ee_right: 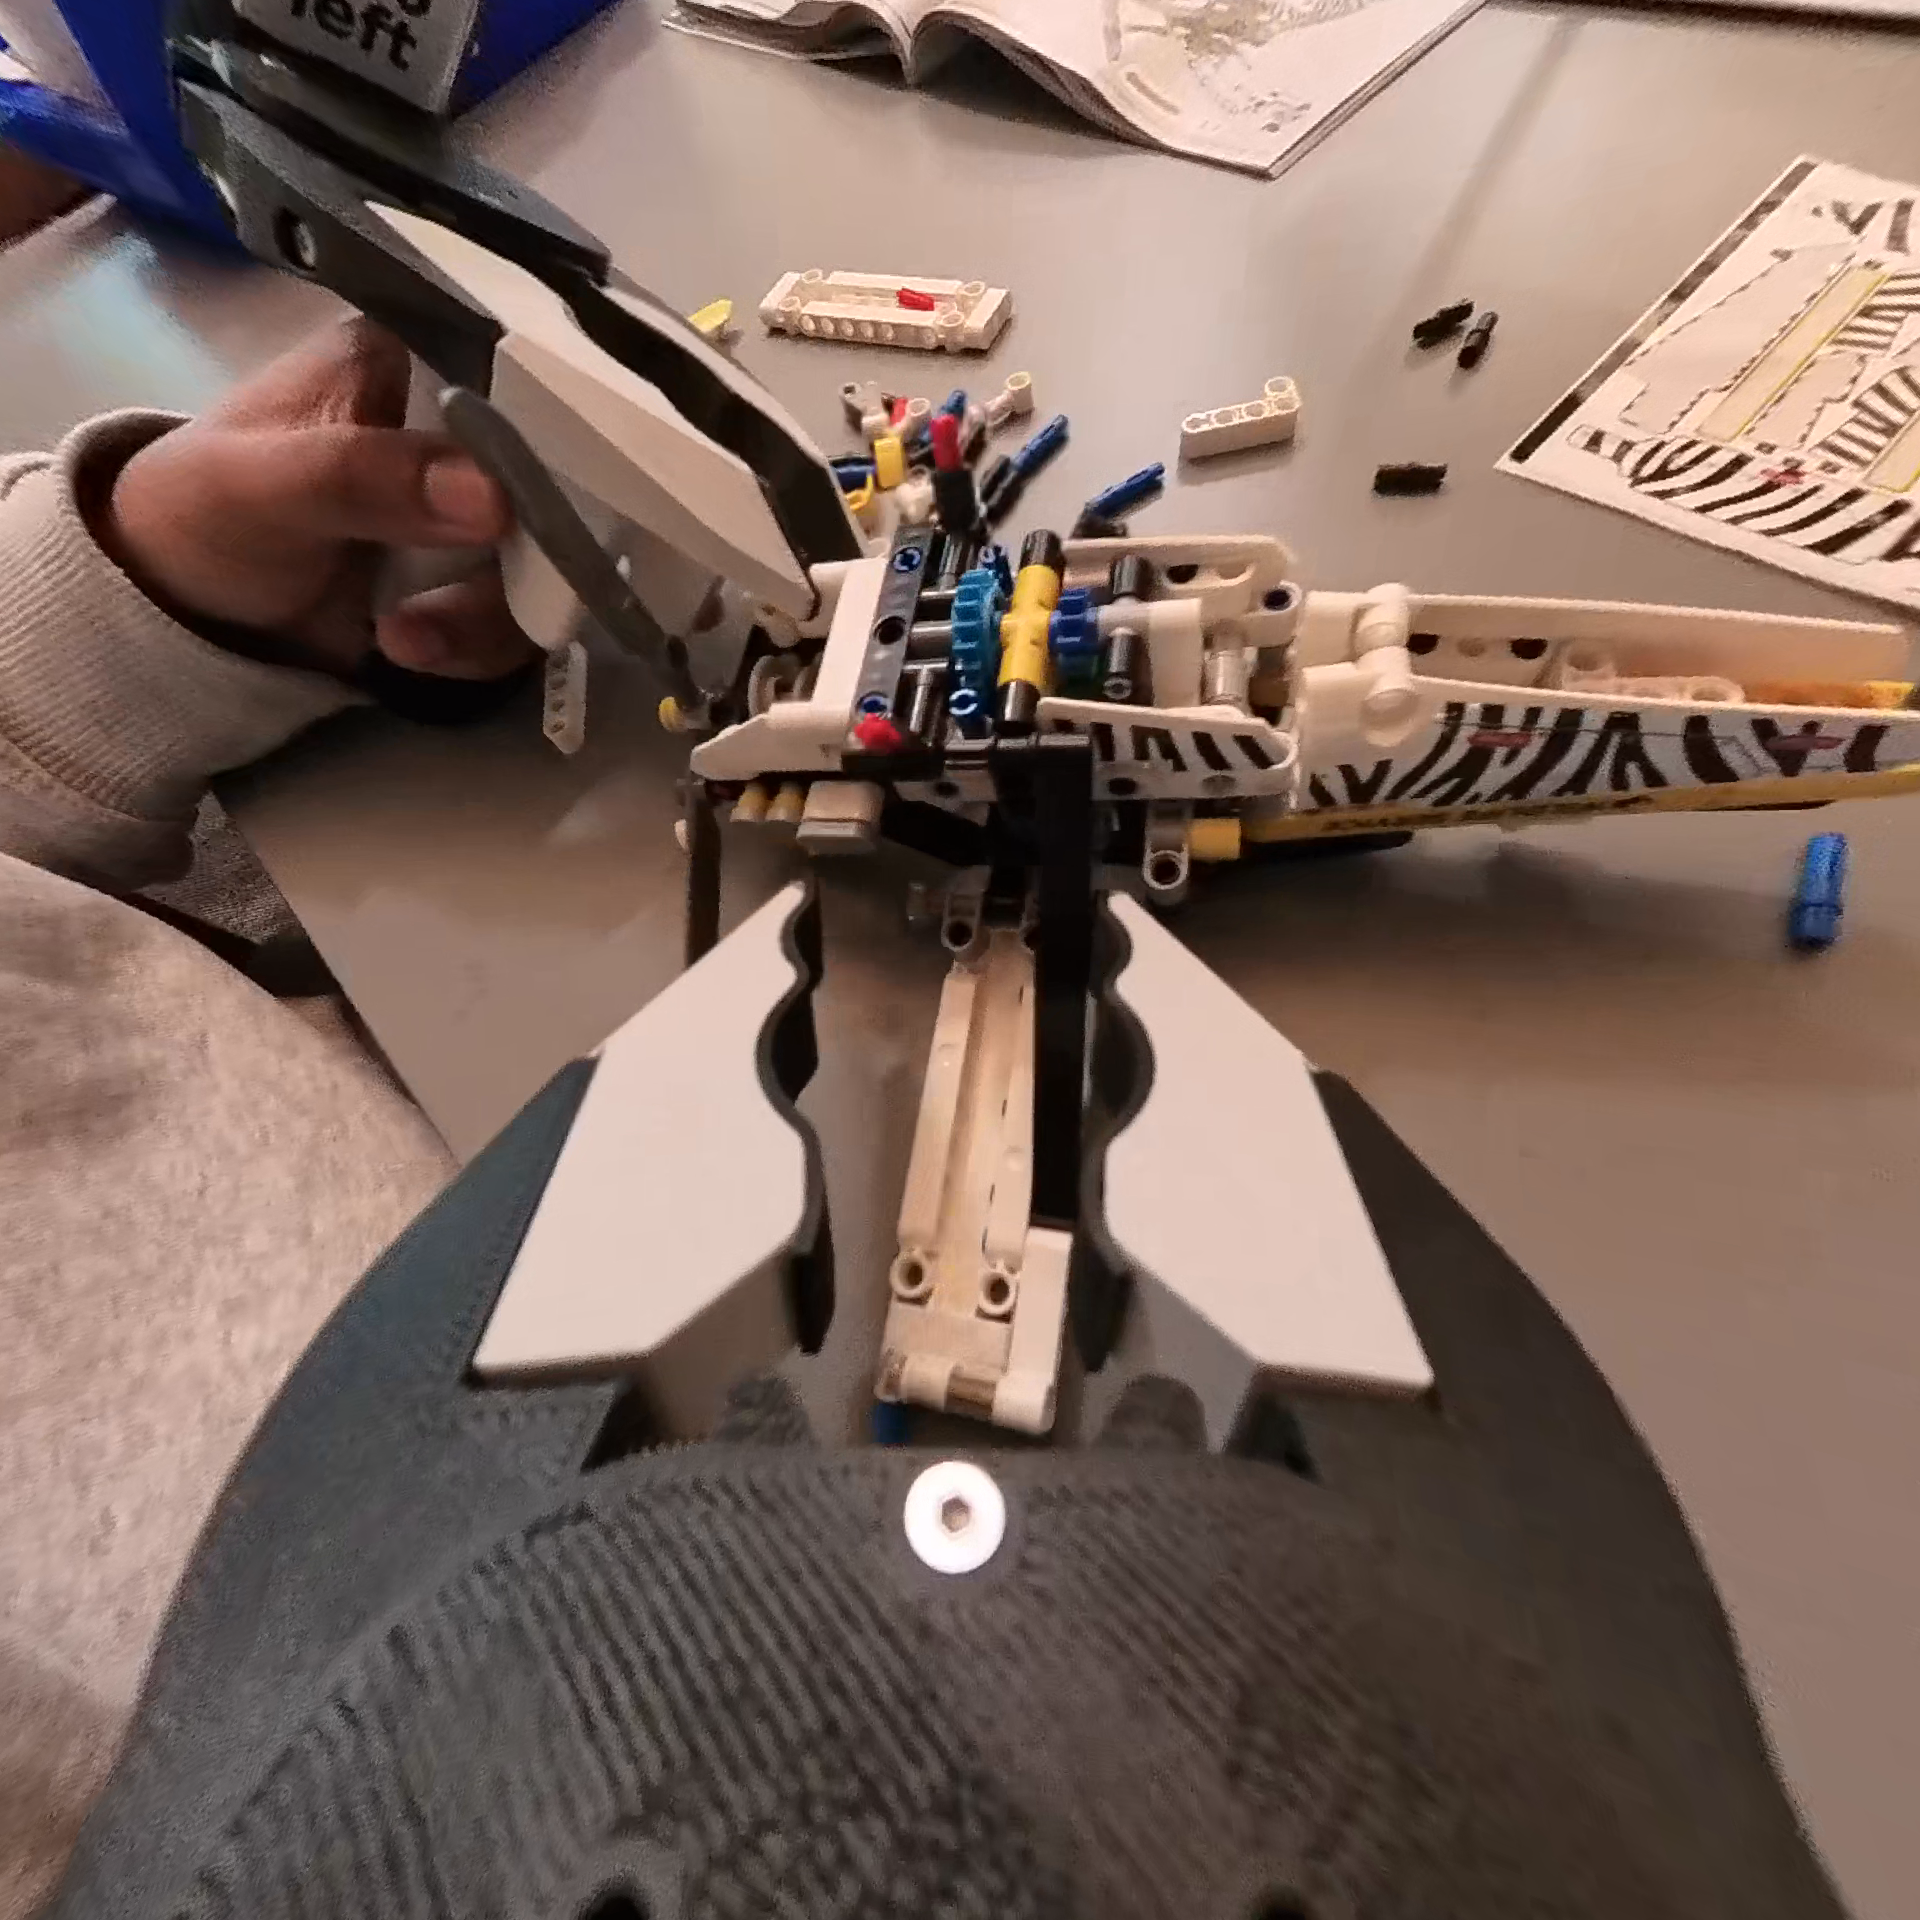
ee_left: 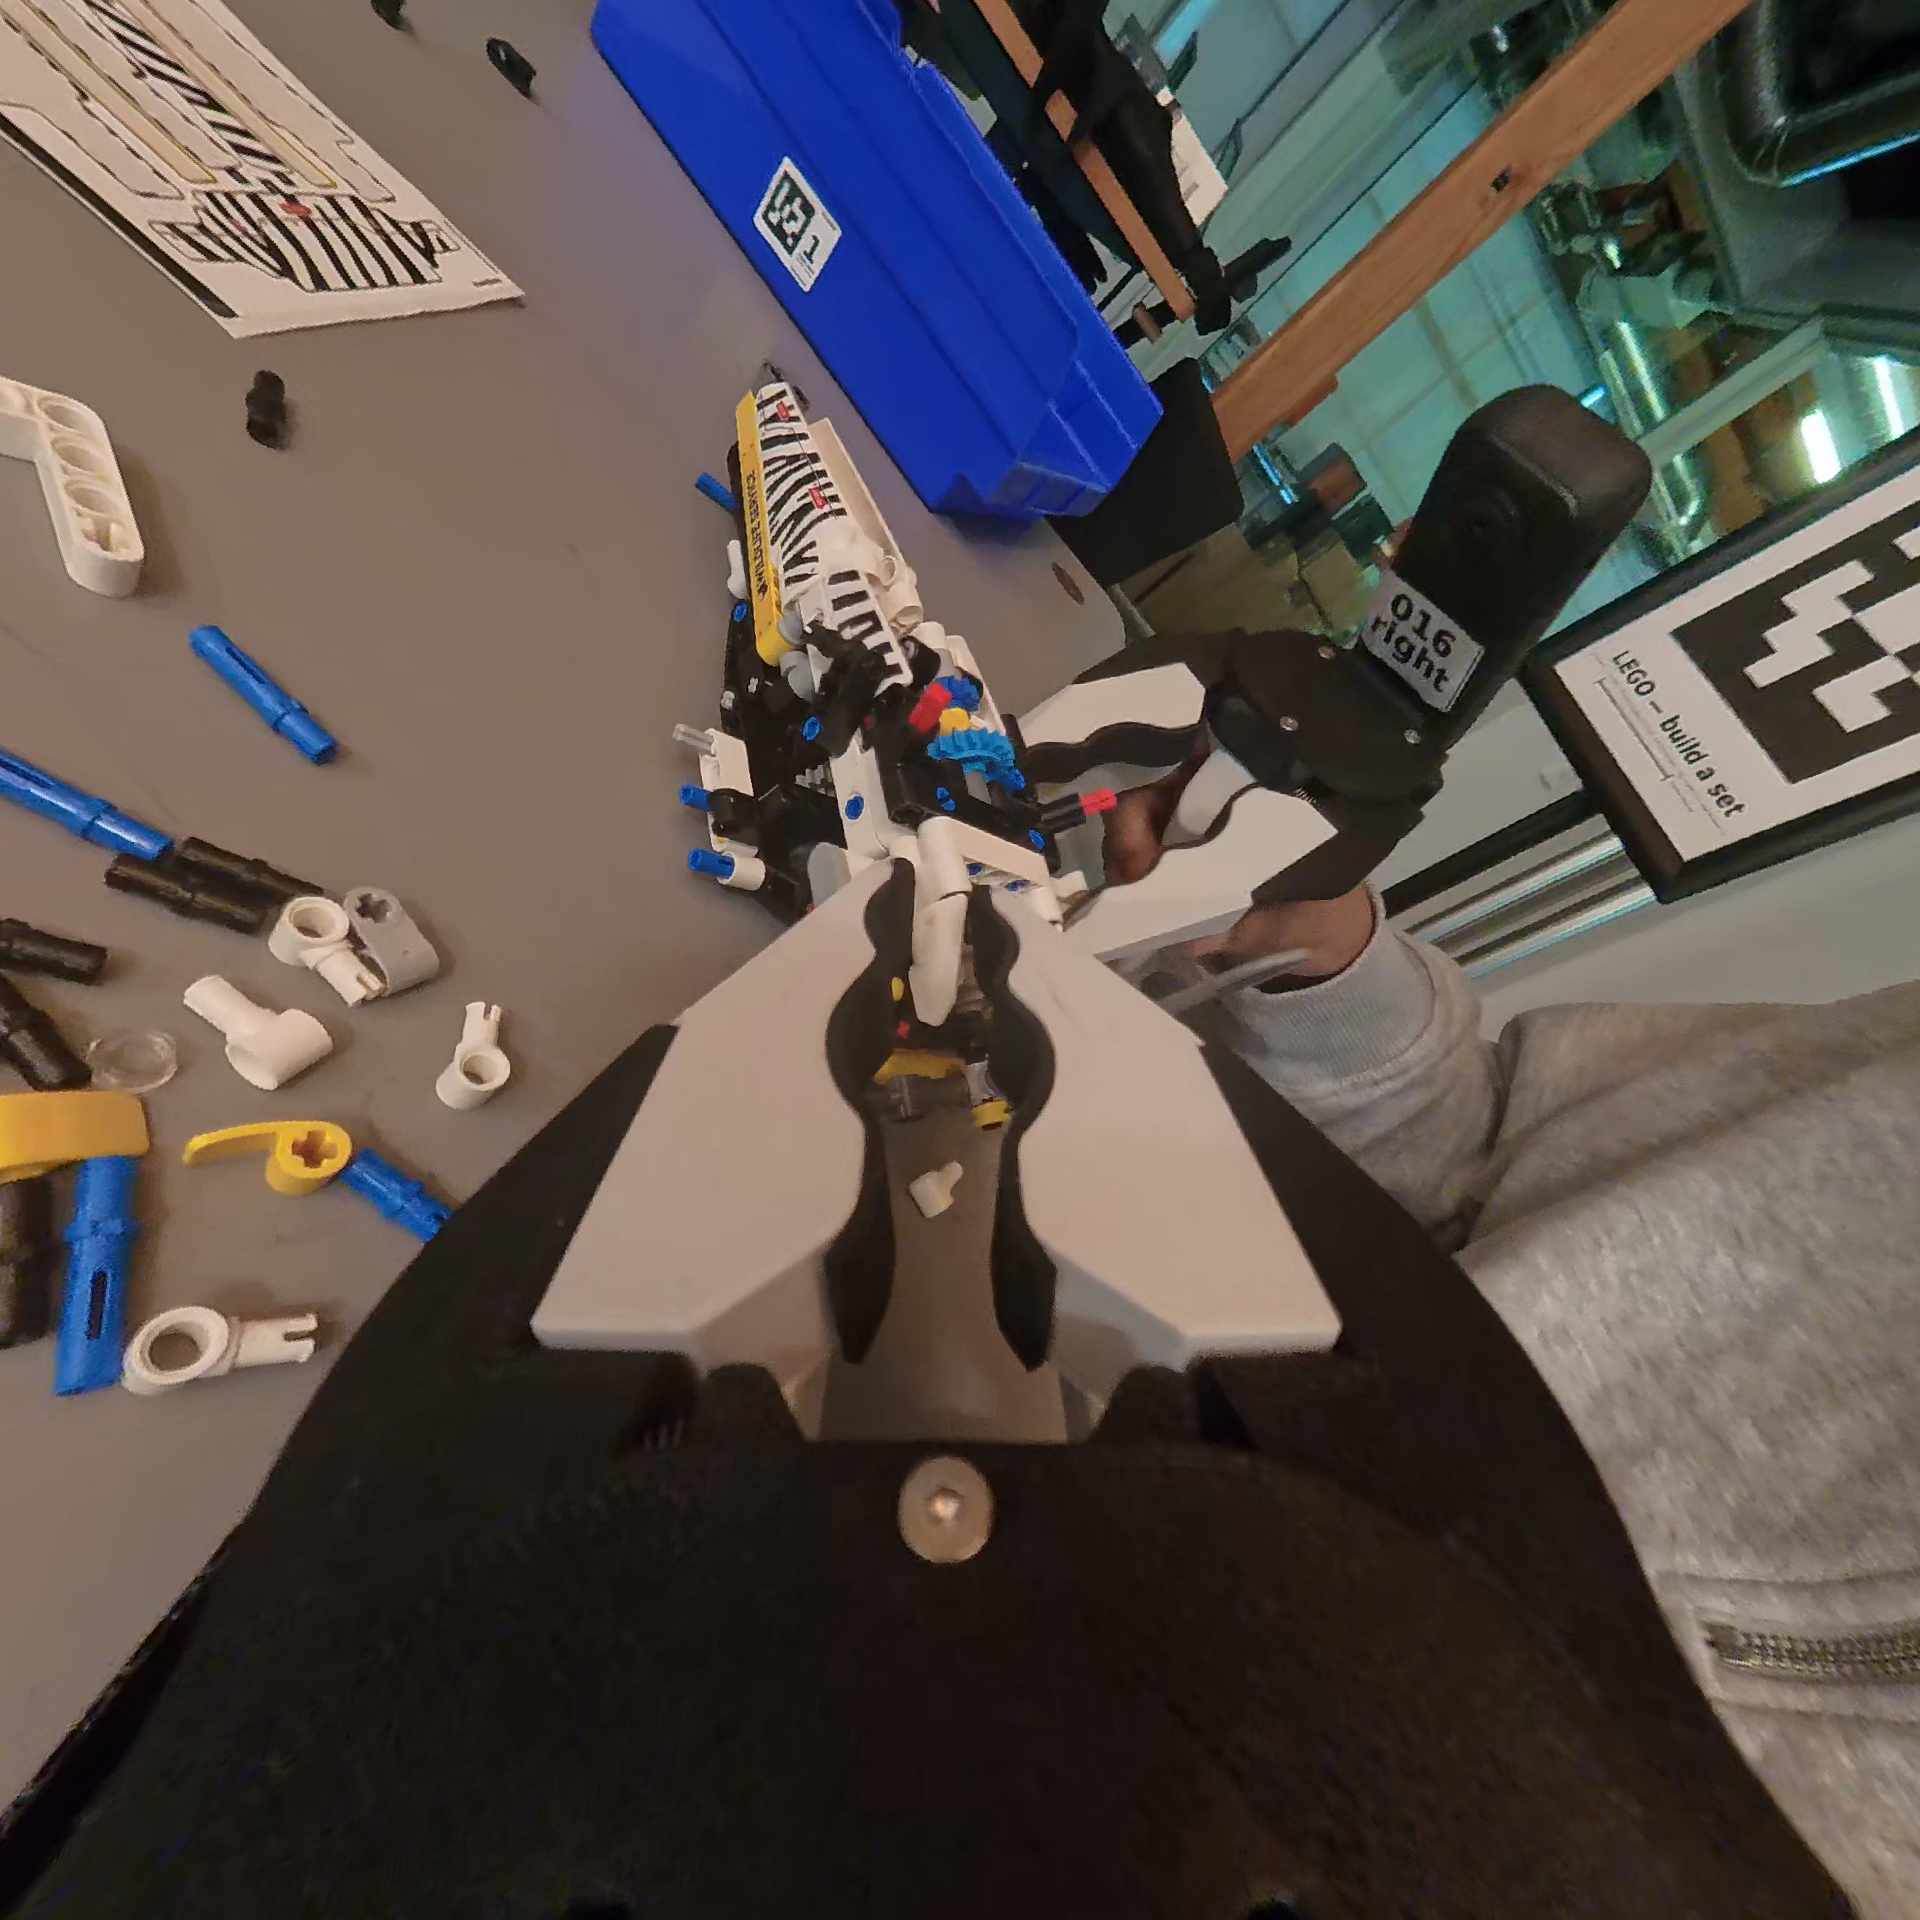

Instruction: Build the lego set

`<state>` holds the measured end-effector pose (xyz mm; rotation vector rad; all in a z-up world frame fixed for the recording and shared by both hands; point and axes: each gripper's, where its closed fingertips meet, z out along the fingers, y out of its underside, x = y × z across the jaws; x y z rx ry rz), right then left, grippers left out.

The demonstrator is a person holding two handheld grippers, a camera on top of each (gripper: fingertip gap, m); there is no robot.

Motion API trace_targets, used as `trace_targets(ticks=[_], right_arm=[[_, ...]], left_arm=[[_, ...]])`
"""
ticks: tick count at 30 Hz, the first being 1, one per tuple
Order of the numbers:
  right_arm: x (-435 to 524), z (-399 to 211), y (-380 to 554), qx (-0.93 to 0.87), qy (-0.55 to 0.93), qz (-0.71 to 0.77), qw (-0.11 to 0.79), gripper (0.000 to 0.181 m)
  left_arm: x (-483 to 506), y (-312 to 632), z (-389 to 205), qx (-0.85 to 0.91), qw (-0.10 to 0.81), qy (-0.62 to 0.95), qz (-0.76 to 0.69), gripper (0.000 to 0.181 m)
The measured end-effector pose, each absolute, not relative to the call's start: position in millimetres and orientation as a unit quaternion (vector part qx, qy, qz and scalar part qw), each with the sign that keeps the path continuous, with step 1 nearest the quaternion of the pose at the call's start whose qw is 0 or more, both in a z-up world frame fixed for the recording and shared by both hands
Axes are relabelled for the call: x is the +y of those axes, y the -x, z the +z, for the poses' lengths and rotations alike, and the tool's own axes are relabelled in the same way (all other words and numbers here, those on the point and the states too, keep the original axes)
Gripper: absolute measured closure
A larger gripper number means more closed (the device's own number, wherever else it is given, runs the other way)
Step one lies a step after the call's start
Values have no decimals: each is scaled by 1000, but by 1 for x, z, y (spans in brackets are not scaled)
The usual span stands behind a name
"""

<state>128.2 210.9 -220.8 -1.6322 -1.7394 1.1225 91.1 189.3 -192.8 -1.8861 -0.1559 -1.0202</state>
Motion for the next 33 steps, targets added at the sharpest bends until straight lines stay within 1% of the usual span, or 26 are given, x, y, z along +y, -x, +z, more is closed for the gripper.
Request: trace_targets(ticks=[4, 8, 9, 11, 12, 14, 17, 18, 21, 33], right_arm=[[210, -228, -122, -656, 598, 386, 252, 134], [214, -229, -121, -657, 599, 386, 245, 149], [214, -230, -121, -658, 599, 385, 245, 150], [214, -230, -121, -659, 601, 375, 254, 149], [212, -230, -122, -661, 600, 369, 258, 146], [209, -231, -124, -668, 598, 345, 279, 130], [207, -234, -127, -661, 605, 312, 317, 125], [209, -234, -128, -655, 609, 303, 329, 126], [216, -235, -129, -646, 614, 275, 361, 140], [216, -235, -129, -635, 627, 294, 344, 144]], left_arm=[[189, -92, -193, -68, 471, 770, -425, 172], [189, -92, -193, -67, 473, 771, -421, 173], [189, -92, -193, -67, 473, 771, -421, 172], [189, -92, -193, -67, 472, 771, -422, 172], [190, -92, -194, -67, 471, 772, -422, 172], [190, -93, -194, -63, 470, 773, -421, 172], [189, -96, -193, -58, 470, 774, -420, 173], [189, -97, -193, -58, 469, 774, -421, 173], [190, -98, -194, -57, 468, 775, -420, 173], [190, -97, -195, -63, 466, 778, -416, 173]])
